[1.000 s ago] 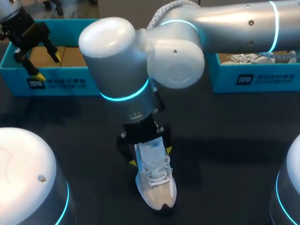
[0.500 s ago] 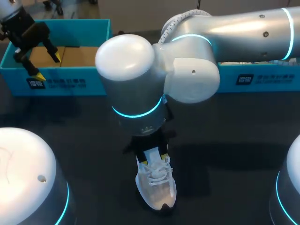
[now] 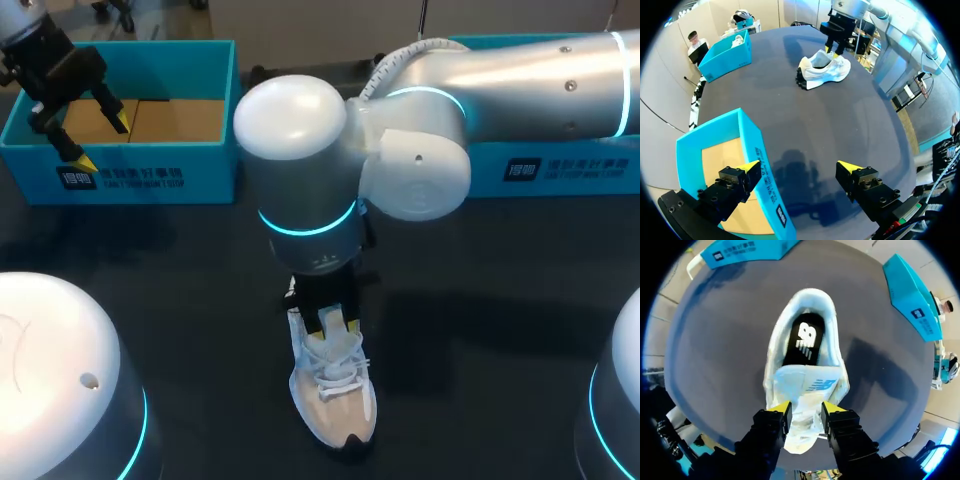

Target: Take the shoe out of the shoebox, open the shoe tongue, remove and reinsert the insole, then place the shoe into the shoebox

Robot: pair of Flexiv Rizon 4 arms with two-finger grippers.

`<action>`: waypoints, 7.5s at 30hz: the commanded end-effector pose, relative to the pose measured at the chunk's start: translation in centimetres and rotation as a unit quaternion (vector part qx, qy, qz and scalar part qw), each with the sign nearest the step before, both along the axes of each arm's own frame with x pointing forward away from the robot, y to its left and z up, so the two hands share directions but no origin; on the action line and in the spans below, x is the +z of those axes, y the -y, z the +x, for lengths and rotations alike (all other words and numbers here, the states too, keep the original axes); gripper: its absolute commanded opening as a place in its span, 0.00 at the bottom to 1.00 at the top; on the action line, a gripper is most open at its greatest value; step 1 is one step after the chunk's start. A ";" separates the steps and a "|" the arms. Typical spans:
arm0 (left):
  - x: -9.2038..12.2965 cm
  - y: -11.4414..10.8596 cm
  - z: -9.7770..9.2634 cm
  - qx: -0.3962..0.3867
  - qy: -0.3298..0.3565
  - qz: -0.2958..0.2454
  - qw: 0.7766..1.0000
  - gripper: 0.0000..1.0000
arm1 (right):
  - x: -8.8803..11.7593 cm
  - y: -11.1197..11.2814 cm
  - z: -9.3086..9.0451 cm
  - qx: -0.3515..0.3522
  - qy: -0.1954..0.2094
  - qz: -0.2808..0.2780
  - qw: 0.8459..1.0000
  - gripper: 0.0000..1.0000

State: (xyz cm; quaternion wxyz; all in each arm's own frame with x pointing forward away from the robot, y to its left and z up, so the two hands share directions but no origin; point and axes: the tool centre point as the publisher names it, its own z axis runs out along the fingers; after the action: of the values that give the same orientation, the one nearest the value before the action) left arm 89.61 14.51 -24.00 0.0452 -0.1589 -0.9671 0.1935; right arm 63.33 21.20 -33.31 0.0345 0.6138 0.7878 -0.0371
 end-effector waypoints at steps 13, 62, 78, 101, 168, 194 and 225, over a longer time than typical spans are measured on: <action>0.0 0.0 -0.1 0.000 0.001 0.001 1.000 1.00 | -0.6 -0.9 -1.4 0.005 0.002 0.002 1.000 0.35; 0.0 0.0 -0.1 0.000 0.001 0.001 1.000 1.00 | 7.8 -2.2 4.6 0.418 0.076 0.005 0.905 1.00; 0.0 0.0 -0.1 0.000 0.001 0.001 1.000 1.00 | 7.6 -4.0 6.1 0.533 0.062 0.057 0.842 1.00; 0.0 0.0 -0.1 0.000 0.001 0.001 1.000 1.00 | 2.7 -4.4 12.3 0.603 0.040 -0.014 0.796 1.00; 0.0 0.0 -0.1 0.000 0.001 0.001 1.000 1.00 | -4.8 -1.7 15.2 0.647 0.027 -0.021 0.762 0.00; 0.0 0.0 -0.1 0.000 0.001 0.001 1.000 1.00 | 11.2 6.5 16.7 0.608 0.027 -0.112 0.786 0.00; 1.4 -1.5 0.6 0.086 -0.009 0.049 0.995 1.00 | 15.2 11.8 20.2 0.590 0.015 -0.148 0.793 0.00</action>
State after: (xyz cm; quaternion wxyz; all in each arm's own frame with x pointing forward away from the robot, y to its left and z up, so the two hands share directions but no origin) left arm 90.34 15.82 -23.46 0.0467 -0.0889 -0.9818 0.1615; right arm 82.93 10.53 -19.12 0.1564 0.0191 0.9800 -0.1214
